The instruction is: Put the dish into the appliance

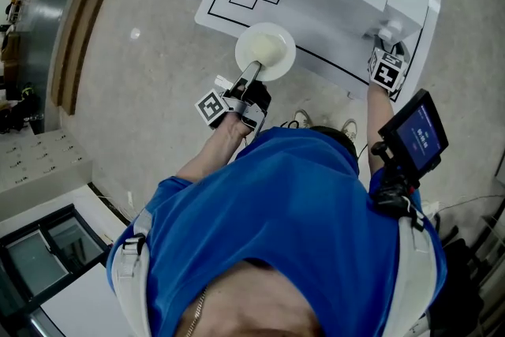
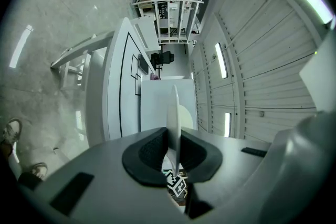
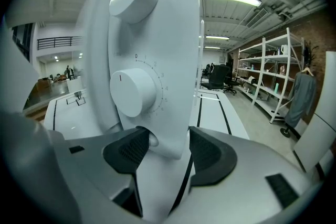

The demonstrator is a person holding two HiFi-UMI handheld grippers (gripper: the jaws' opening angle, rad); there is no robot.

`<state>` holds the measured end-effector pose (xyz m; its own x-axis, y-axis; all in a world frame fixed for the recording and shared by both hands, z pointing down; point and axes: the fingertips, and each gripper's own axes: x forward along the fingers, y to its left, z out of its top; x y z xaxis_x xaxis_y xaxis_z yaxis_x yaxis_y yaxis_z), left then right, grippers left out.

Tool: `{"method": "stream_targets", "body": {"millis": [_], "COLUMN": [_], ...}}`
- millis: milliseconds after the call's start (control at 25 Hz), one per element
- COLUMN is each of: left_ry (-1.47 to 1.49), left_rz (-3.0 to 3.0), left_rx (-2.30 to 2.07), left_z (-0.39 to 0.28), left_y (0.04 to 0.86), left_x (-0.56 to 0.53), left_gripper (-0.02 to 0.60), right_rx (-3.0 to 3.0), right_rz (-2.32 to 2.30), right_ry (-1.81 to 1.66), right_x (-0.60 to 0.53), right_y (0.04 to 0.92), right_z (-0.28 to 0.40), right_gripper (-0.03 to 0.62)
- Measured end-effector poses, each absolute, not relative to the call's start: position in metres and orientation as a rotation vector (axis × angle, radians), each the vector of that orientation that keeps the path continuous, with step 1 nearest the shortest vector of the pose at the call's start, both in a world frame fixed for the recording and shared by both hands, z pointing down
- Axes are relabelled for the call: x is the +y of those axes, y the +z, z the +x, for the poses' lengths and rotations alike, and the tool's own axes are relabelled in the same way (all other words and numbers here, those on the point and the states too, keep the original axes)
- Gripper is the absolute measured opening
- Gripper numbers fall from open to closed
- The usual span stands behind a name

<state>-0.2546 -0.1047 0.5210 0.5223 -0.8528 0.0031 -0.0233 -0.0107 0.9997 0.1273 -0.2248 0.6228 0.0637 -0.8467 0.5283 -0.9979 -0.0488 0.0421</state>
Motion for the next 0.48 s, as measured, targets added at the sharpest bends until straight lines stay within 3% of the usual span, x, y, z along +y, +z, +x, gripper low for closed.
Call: {"method": "stream_targets", "body": {"millis": [480], "left_ry": [-0.933], "left_rz": [1.394], "left_rx": [-0.952], "left_z": [-0.320], "left_y": [0.528], "left_x": [-0.064], "left_gripper": [0.026], "right_rx": [-1.834], "right_rz": [1.952], "right_ry": [0.508], "right_x": [-0.225], "right_y": [0.628], "right_z": [0.126], "right_gripper": [0.244]}}
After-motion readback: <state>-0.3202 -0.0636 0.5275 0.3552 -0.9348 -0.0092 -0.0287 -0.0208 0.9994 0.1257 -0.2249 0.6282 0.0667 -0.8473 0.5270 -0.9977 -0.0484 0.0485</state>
